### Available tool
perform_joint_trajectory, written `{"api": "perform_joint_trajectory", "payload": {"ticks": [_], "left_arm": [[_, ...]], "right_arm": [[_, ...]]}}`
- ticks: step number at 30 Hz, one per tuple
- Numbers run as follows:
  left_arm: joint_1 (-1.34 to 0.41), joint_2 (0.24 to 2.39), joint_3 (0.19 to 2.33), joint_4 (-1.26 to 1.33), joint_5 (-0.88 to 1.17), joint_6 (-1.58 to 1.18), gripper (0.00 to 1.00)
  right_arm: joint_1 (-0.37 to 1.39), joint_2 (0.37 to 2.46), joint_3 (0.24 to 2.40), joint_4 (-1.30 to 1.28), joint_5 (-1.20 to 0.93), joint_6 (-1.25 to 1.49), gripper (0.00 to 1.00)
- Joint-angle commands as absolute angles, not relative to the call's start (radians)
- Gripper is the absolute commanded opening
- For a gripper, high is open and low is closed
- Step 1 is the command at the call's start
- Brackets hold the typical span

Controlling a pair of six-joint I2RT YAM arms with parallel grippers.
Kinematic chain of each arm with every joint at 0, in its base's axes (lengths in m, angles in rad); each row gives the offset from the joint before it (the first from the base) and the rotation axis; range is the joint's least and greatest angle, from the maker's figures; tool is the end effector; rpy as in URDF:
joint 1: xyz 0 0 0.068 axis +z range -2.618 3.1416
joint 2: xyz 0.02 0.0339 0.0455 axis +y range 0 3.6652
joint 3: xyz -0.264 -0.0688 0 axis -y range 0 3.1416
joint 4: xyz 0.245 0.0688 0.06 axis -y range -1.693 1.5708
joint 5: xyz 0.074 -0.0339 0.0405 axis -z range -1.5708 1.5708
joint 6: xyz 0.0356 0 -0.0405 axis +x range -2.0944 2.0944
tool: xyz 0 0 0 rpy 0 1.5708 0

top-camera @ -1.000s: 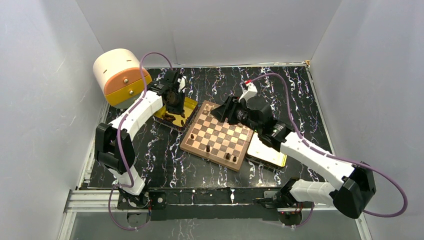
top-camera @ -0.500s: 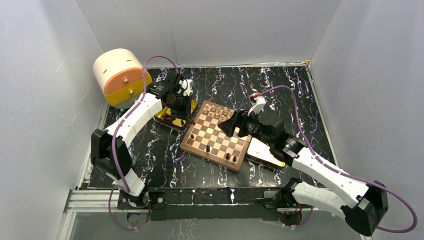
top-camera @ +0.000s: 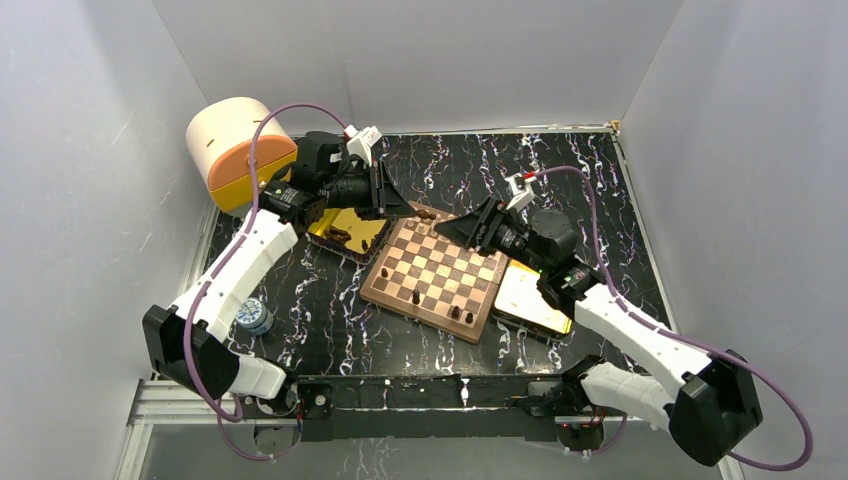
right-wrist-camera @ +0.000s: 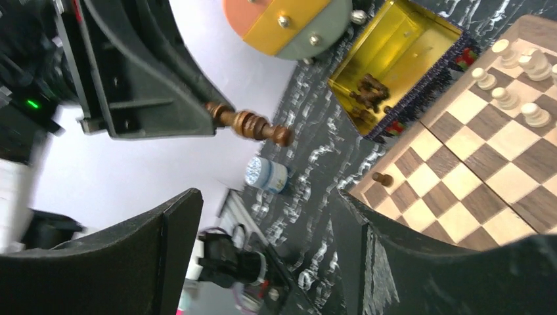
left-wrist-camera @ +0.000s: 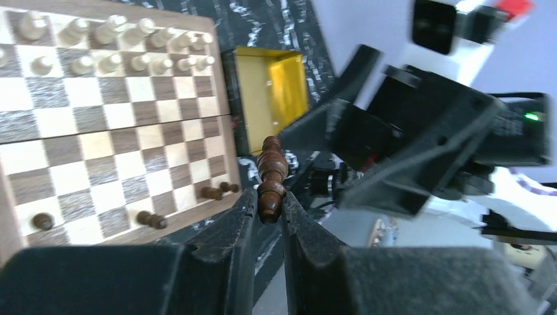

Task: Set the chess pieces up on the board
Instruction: Place the chess piece on the chessboard.

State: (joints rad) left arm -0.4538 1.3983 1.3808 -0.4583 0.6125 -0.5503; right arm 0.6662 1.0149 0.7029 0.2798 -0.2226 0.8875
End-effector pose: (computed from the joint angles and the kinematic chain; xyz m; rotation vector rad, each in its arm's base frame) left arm 0.2718 -0.1553 0.3820 0.3101 2.1665 -1.2262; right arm 0.1846 0.1551 0.3161 0.0051 1.7860 1.3469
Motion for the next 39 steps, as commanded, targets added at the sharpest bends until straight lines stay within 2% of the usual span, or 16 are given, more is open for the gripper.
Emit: {"api": "perform_joint_trajectory", "payload": {"ticks": [1, 6, 13, 25, 30, 39], "left_arm": [[-0.454, 1.351, 1.338, -0.304, 0.75, -0.696, 0.04], [-0.454, 1.319, 1.259, -0.113, 0.807, -0.856, 0.04], [-0.454, 1.312, 1.26, -0.077, 0.811, -0.888, 0.04], [-0.454, 1.301, 1.251, -0.045, 0.837, -0.925, 0.03], [-0.454, 1.303, 1.244, -0.044, 0.848, -0.919, 0.03], [-0.454, 1.31, 1.237, -0.043, 0.854, -0.915, 0.03]], "right_arm": [[0.581, 1.035, 0.636, 0.675, -0.391, 1.22, 0.78], [0.568, 1.081, 0.622, 0.807, -0.411, 1.322, 0.73], [0.557, 1.092, 0.613, 0.853, -0.419, 1.364, 0.6], [0.533, 1.089, 0.574, 0.871, -0.392, 1.425, 0.58], [0.52, 1.097, 0.564, 0.912, -0.401, 1.433, 0.51], [0.514, 1.116, 0.573, 0.953, -0.419, 1.437, 0.51]]}}
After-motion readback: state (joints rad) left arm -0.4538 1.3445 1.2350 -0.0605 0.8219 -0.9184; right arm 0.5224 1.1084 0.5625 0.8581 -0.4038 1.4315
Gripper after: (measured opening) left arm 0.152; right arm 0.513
